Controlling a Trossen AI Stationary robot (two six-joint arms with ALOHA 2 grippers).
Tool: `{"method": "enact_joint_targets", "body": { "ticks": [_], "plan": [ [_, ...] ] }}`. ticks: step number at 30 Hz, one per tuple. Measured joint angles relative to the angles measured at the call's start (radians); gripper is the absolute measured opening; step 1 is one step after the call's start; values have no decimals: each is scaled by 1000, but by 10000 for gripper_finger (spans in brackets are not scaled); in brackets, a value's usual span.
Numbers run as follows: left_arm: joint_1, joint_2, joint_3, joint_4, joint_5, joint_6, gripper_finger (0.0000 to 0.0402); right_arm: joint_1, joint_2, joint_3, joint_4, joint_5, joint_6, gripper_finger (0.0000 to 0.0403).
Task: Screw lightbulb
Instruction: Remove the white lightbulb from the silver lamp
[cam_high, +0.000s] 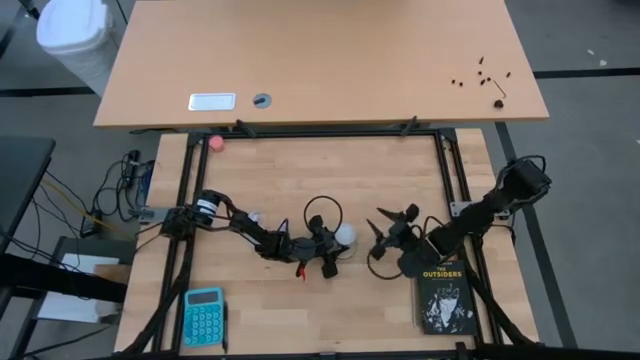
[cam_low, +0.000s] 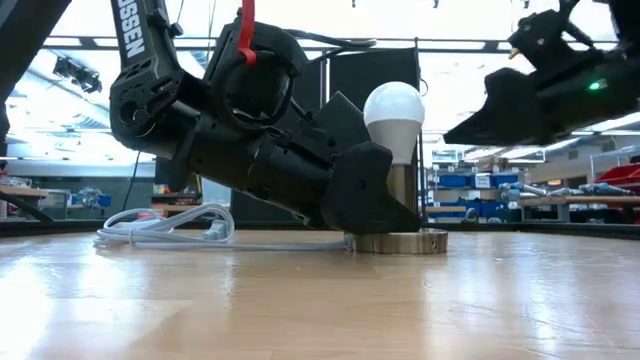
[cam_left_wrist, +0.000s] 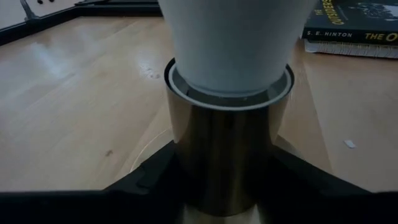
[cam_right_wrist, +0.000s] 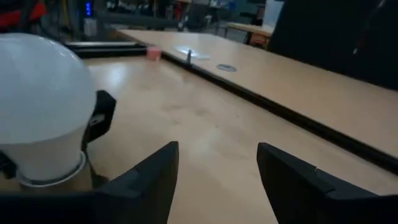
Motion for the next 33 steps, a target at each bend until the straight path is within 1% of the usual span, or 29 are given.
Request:
{"method": "enact_joint_targets", "body": {
  "ticks": [1, 2, 4, 6, 7, 9, 10, 11, 19, 23, 29, 33],
  "plan": [
    [0, 0, 0, 0, -1, 0, 196, 0, -5, 0, -2, -25, -2, 229],
    [0, 0, 0, 0, -1, 0, 196, -6, -8, 0, 3, -92, -18, 228],
    [0, 0, 0, 0, 0, 0, 196, -29, -5, 0, 10, -306, -61, 228],
    [0, 0, 0, 0, -1, 0, 196, -60, 1, 0, 42, -495, -106, 229],
    [0, 0, 0, 0, -1, 0, 196, -77, 7, 0, 65, -569, -132, 229],
    [0, 0, 0, 0, -1, 0, 196, -105, 17, 0, 119, -686, -168, 228],
    [0, 0, 0, 0, -3, 0, 196, -116, 22, 0, 148, -713, -175, 229],
    [0, 0, 0, 0, -3, 0, 196, -124, 26, 0, 173, -726, -175, 229],
    [1, 0, 0, 0, -3, -1, 196, -160, 27, 1, 215, -743, -177, 229],
    [1, 0, 0, 0, -3, -1, 196, -161, 28, 26, 211, -770, -219, 229],
    [1, 0, 0, 0, -4, -1, 196, -174, 28, 85, 129, -776, -265, 229],
    [1, 0, 0, 0, -4, -1, 196, -188, 28, 91, 120, -777, -267, 229]
  ]
}}
